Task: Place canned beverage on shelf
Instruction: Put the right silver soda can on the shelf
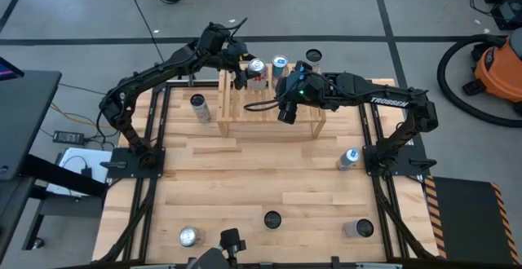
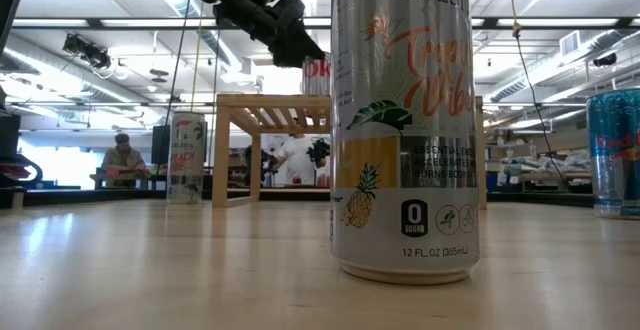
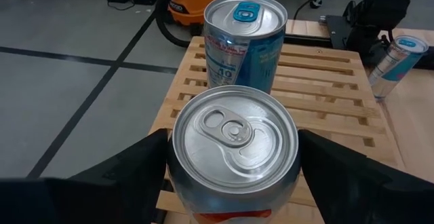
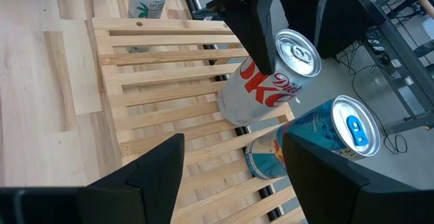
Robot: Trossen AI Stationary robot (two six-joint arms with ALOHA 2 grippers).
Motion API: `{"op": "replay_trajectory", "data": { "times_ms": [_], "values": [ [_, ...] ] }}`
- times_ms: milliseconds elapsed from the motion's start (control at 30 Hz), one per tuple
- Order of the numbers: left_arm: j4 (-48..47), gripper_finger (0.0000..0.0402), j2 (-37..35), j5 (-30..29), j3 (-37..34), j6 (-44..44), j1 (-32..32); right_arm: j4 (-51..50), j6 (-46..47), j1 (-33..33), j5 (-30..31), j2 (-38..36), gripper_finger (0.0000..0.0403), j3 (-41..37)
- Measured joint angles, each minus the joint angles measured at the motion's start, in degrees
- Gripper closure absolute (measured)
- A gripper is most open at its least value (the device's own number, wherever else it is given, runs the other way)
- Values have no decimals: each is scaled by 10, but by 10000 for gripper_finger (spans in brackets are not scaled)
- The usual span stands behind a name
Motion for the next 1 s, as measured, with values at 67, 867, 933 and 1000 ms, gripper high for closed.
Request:
{"op": "replay_trajectory", "data": {
  "times_ms": [67,867,933,1000],
  "values": [
    [-1,88,0,0,0,0,0,0,0,0,0,0,146,0],
    [0,87,0,-2,0,-11,0,38,0,0,0,0,146,0],
    [0,87,0,-2,0,-11,0,55,0,0,0,0,146,0],
    [0,87,0,-2,0,-11,0,72,0,0,0,0,146,0]
  ]
}}
